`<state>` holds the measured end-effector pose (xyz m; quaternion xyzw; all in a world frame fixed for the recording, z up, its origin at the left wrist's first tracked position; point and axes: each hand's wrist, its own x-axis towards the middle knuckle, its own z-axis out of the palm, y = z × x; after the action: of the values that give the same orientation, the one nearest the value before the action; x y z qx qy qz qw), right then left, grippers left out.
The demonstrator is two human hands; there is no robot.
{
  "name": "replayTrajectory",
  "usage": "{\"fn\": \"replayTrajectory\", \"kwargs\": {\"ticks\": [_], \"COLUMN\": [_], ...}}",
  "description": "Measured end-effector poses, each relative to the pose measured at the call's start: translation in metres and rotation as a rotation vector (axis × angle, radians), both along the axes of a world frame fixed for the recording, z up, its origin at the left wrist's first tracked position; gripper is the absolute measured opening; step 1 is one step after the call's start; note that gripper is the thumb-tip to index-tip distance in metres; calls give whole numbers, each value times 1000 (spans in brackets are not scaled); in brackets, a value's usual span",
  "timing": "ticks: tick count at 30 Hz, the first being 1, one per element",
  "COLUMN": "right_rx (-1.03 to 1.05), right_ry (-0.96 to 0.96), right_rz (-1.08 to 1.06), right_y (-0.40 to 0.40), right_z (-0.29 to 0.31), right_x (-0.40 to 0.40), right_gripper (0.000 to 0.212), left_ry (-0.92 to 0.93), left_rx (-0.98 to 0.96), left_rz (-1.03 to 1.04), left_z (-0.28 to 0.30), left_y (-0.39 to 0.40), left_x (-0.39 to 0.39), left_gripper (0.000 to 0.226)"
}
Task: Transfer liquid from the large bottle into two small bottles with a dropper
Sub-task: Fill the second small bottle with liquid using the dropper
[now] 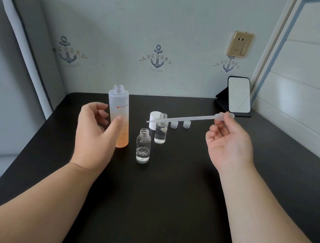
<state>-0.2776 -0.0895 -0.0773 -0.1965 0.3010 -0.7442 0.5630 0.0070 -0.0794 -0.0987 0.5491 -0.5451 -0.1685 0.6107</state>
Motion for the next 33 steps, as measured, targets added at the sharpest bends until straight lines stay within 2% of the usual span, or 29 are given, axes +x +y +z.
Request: {"fn": "replayTrajectory", "kwargs": {"ticks": [3,4,8,14,20,33], "right_rx": [-14,-19,-38,-48,-73,-85], "right_ry": [16,23,37,-12,-6,81], "right_rz": [11,16,34,28,35,-52], "right_y": [1,1,1,2,3,0], "right_z": [0,1,1,3,3,0], "right_x": [1,1,2,3,4,0], "right_gripper": [21,22,23,31,32,8], "left_ry": [-2,-23,-149,-130,-214,-360], "left_rx": [136,175,260,215,207,121], "left_rz": [-100,-125,-94,-133,-176,-95], "left_z": [-4,-5,-8,-6,-3,-2], "left_y": [-8,-10,-14,-12,-5,-7], "left_x": [1,1,0,1,-3,-2], "left_gripper": [64,63,36,23,25,25]}}
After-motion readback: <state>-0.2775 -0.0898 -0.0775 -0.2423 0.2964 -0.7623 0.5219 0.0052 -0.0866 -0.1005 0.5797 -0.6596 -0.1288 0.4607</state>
